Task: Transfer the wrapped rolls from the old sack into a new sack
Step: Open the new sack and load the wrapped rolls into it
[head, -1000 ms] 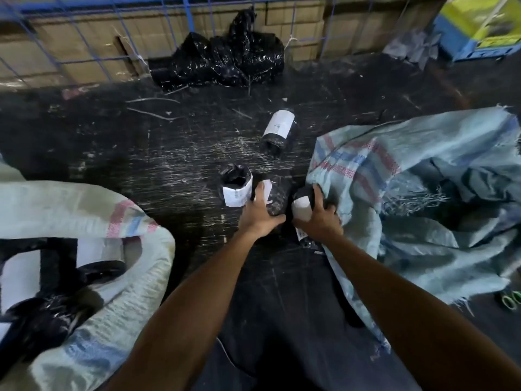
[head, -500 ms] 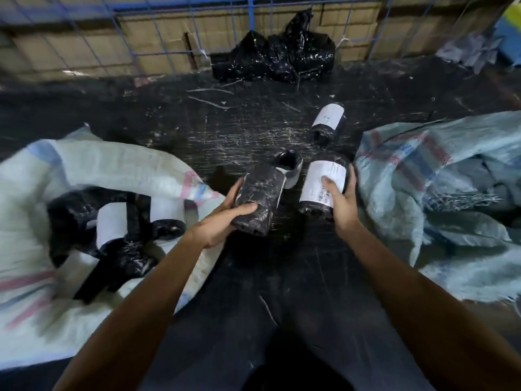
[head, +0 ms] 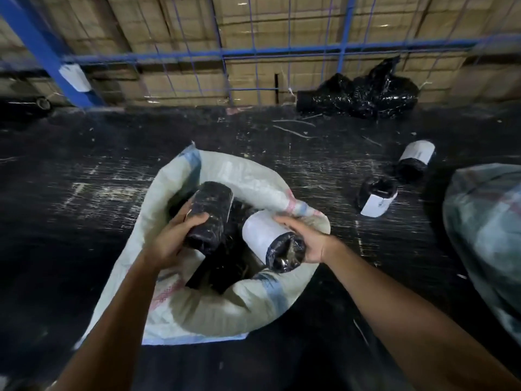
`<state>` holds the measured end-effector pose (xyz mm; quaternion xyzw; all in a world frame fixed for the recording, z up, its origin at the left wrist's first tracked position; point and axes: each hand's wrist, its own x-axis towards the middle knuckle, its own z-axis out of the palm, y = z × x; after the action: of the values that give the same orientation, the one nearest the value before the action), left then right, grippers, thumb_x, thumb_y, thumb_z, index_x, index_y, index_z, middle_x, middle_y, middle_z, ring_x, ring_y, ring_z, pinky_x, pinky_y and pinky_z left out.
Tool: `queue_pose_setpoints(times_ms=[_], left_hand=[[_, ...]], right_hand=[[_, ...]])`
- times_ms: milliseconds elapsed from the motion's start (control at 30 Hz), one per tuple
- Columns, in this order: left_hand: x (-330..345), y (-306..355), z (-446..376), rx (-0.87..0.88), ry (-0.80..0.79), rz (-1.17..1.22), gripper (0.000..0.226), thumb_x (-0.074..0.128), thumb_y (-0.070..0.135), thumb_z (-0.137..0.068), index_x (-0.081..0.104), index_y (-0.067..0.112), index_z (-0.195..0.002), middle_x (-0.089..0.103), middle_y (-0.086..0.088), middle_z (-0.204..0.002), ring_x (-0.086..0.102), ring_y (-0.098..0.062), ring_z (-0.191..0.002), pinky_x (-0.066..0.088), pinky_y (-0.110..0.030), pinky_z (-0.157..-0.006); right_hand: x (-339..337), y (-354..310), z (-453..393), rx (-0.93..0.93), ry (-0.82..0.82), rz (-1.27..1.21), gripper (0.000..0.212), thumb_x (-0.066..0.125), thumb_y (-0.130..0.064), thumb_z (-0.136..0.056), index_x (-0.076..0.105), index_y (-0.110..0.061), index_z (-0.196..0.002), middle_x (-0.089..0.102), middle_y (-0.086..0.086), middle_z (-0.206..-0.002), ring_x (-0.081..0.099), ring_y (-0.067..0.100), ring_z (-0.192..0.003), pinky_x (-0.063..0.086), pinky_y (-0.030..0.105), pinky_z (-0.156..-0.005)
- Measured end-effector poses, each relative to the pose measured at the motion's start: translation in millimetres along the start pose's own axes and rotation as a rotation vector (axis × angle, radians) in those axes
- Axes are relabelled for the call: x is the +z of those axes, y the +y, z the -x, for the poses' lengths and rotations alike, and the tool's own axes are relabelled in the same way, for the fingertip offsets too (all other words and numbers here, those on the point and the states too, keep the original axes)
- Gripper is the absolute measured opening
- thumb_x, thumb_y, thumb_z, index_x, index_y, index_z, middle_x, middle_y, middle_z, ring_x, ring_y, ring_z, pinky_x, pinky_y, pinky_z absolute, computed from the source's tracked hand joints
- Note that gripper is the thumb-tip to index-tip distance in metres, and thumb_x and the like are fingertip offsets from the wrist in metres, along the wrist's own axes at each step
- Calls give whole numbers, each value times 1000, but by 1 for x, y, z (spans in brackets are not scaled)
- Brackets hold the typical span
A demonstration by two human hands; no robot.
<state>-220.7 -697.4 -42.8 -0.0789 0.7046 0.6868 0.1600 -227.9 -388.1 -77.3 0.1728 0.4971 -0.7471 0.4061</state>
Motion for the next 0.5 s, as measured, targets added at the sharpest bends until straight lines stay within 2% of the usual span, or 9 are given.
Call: queue_pose_setpoints(times_ms=[67, 100, 167, 233, 300, 333, 400, 467, 500], left_hand=[[-8, 4, -3, 90, 116, -169, 74, 79, 20, -83, 43, 43, -143, 64, 19, -125, 62, -11, -117, 45, -34, -104], [-14, 1, -7, 147, 169, -343, 81, 80, 18, -81, 38, 40, -147, 59, 26, -125, 58, -5, -117, 42, -25, -104], [-27, -10, -11, 248, 266, -652, 96, 85, 25, -75, 29, 32, -153, 53, 19, -136, 51, -6, -126, 35, -12, -104], [-38, -24, -13, 265, 315, -784, 105, 86, 42, -70, 24, 31, -155, 48, 4, -147, 43, -17, -138, 32, -21, -113], [-38, -29, -16, 265, 337, -801, 104, 82, 49, -72, 23, 31, -155, 46, 2, -151, 38, -18, -142, 28, -24, -114], [-32, -25, -15, 265, 351, -797, 102, 80, 51, -74, 21, 32, -156, 42, 2, -153, 33, -18, -144, 23, -22, -114], [-20, -13, -15, 217, 384, -756, 98, 73, 59, -78, 15, 41, -155, 29, -1, -159, 19, -20, -149, 14, -24, -115], [-9, 0, -19, 136, 416, -729, 87, 62, 69, -81, 14, 52, -151, 16, -11, -161, 14, -28, -149, 15, -33, -119], [-3, 6, -22, 118, 434, -720, 80, 57, 72, -82, 17, 55, -149, 11, -14, -161, 15, -32, -149, 17, -37, -119]], right_hand=[[13, 11, -15, 10, 32, 50, 46, 78, -44, -79, 70, -20, -117, 73, 11, -113, 68, 27, -109, 51, 42, -99], [17, 15, -24, -24, 44, 24, 48, 79, -42, -79, 68, -21, -121, 73, 11, -114, 68, 28, -109, 53, 43, -97], [26, 20, -41, -154, 58, -83, 68, 84, -40, -74, 57, -25, -135, 69, 11, -123, 66, 30, -113, 54, 47, -93], [39, 24, -52, -312, 127, -92, 85, 86, -42, -71, 42, -36, -143, 62, 3, -134, 63, 25, -119, 51, 51, -98], [53, 25, -57, -443, 271, 184, 96, 82, -52, -73, 23, -49, -148, 39, -10, -147, 42, 15, -134, 40, 47, -111], [57, 26, -57, -490, 302, 402, 101, 80, -55, -73, 13, -52, -149, 27, -10, -153, 31, 14, -139, 33, 44, -114], [54, 32, -58, -521, 260, 756, 114, 80, -51, -75, -4, -47, -152, 10, -3, -161, 19, 20, -146, 25, 40, -115], [38, 39, -57, -405, 249, 960, 119, 76, -54, -78, -14, -41, -153, -7, 0, -164, 6, 24, -150, 17, 38, -116], [25, 44, -57, -291, 286, 1099, 115, 68, -67, -77, -13, -40, -154, -14, -1, -164, 0, 26, -151, 14, 41, -119]])
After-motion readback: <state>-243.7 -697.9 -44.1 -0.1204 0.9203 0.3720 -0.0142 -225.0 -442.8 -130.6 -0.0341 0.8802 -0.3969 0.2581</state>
